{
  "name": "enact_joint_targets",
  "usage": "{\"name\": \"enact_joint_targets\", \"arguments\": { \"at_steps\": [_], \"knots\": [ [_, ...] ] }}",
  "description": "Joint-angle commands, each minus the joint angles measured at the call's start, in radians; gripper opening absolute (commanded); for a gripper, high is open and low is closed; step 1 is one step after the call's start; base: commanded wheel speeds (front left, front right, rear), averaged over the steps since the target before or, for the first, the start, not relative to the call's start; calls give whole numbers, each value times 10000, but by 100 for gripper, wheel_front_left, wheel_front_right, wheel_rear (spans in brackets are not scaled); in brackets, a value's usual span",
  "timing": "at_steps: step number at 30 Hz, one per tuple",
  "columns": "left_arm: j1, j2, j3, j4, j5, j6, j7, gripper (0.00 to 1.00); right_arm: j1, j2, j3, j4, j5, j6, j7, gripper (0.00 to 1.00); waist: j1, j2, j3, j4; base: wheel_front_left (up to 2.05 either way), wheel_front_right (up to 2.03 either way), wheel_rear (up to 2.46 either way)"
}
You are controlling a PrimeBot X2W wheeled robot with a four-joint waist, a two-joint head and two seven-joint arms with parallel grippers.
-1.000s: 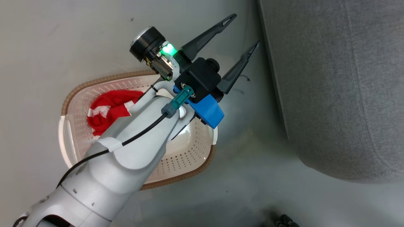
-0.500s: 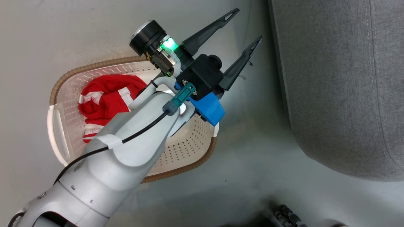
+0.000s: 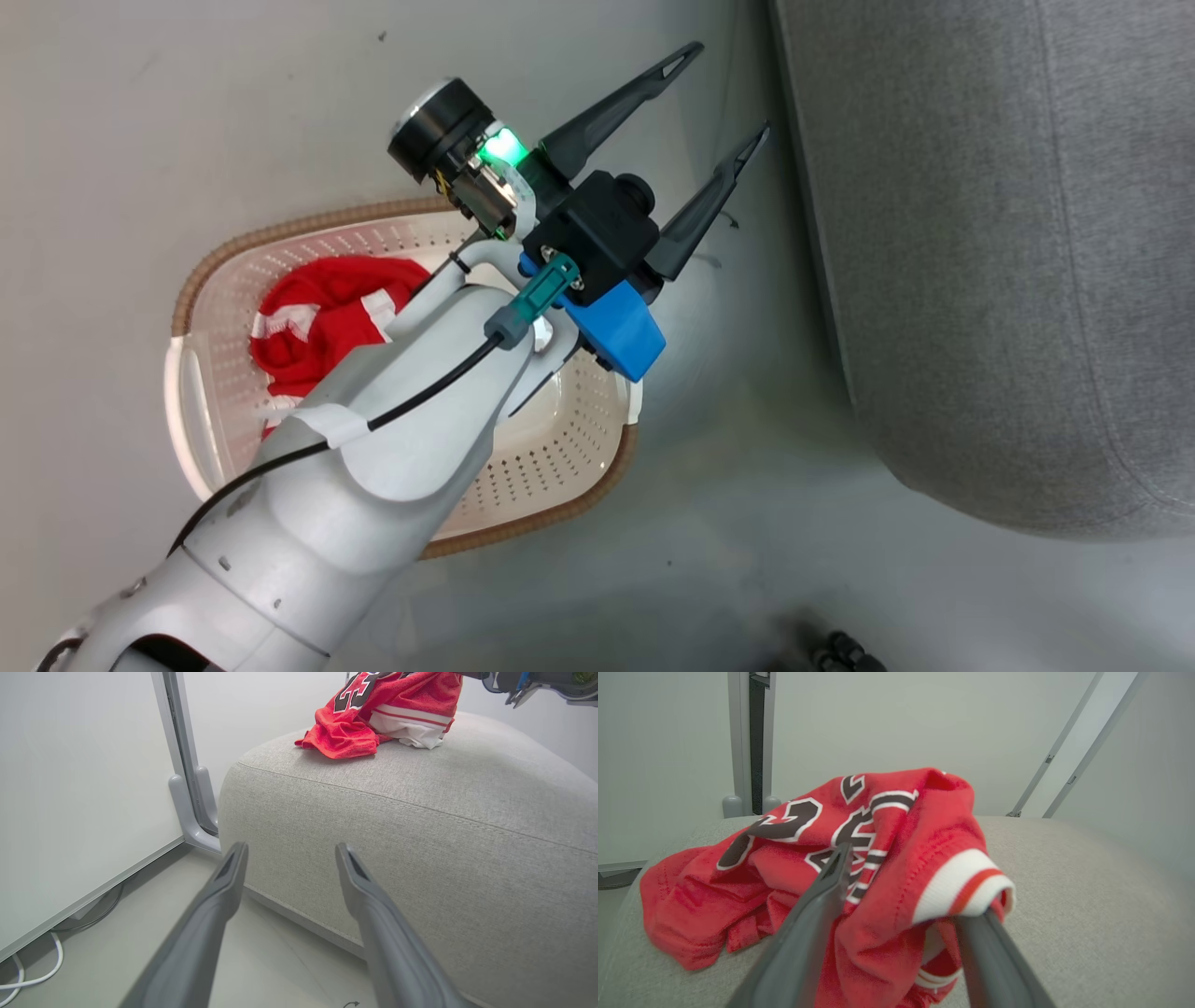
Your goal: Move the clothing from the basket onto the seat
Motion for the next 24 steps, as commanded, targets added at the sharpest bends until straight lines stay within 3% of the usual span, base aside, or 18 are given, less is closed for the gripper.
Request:
{"name": "enact_joint_targets", "arguments": {
  "at_steps": [1, 12, 24],
  "knots": [
    [146, -35, 12, 21, -67, 64, -41, 100, 463, 210, -12, -214, 30, 1, -35, 100, -1, 0, -409, -4, 0, 0, 0],
    [1307, -68, 691, -490, -336, 360, -48, 100, 3057, 1005, 189, -1749, 352, 1, -35, 100, -1, 0, -2244, 292, 0, 0, 0],
    [3277, 25, 2525, -1098, -661, 872, -42, 100, 4972, 2189, 1707, -4057, 308, 1, -35, 100, -1, 0, -4077, 1410, 0, 0, 0]
  ]
}}
